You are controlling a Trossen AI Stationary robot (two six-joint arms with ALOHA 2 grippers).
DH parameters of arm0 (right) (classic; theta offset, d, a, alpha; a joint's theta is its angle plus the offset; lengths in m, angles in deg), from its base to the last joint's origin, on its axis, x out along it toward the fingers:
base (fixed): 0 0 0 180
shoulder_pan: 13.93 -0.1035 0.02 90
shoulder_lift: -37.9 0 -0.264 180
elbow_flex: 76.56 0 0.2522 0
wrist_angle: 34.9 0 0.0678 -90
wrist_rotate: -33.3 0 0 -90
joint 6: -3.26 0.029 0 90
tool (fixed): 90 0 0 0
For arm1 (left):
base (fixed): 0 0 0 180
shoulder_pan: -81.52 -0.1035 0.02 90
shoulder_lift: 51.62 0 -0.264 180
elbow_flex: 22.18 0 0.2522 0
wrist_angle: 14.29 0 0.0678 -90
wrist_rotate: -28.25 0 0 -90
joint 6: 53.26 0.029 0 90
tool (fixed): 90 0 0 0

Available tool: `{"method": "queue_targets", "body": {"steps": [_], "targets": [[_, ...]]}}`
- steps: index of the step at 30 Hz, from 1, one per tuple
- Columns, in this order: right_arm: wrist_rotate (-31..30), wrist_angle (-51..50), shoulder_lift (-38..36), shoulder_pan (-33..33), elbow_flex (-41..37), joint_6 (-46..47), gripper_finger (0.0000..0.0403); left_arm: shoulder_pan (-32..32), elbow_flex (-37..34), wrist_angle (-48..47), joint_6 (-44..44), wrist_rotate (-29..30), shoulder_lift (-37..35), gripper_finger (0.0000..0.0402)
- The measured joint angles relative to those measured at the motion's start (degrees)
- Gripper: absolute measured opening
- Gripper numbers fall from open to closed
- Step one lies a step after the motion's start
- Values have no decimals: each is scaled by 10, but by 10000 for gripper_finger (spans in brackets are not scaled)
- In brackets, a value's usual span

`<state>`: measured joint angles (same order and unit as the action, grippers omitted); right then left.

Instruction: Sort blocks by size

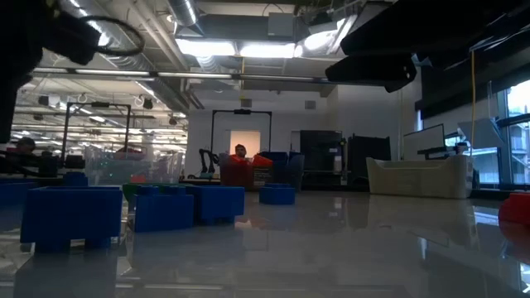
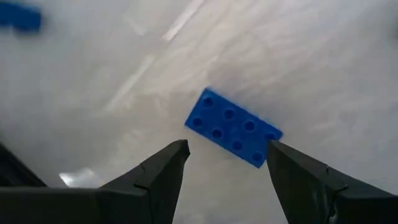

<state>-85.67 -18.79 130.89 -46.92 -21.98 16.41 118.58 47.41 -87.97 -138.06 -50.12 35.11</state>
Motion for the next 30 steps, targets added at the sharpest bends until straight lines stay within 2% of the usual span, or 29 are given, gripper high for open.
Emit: {"method": "queue_targets", "body": {"steps": [4,8,15,30], "targets": [[0,0,0,0,0,0,248,0,-19,38,-114,-1,0,214],[0,0,0,0,0,0,248,-4,-37,86,-163,-1,0,214],[0,0,0,0,0,0,248,-4,-57,86,-206,-5,0,214],[0,0,0,0,0,0,248,-5,-58,99,-231,7,0,214]]}}
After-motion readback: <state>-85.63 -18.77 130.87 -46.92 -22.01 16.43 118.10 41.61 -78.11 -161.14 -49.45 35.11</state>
